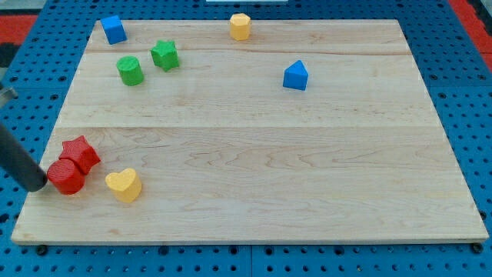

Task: Separate the red circle from the red star

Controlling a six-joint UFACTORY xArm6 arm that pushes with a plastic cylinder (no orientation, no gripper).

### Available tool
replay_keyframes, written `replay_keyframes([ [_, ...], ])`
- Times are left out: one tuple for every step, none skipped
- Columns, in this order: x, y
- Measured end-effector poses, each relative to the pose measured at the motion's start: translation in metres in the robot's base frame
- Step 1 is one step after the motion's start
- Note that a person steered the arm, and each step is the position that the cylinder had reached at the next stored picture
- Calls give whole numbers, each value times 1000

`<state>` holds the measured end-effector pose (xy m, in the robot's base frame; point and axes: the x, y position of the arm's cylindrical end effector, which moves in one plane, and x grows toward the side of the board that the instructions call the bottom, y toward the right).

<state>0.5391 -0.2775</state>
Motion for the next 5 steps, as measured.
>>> replay_keyframes([
  [-7, 37],
  [-7, 68],
  [-4, 53],
  [9, 49],
  [18, 69],
])
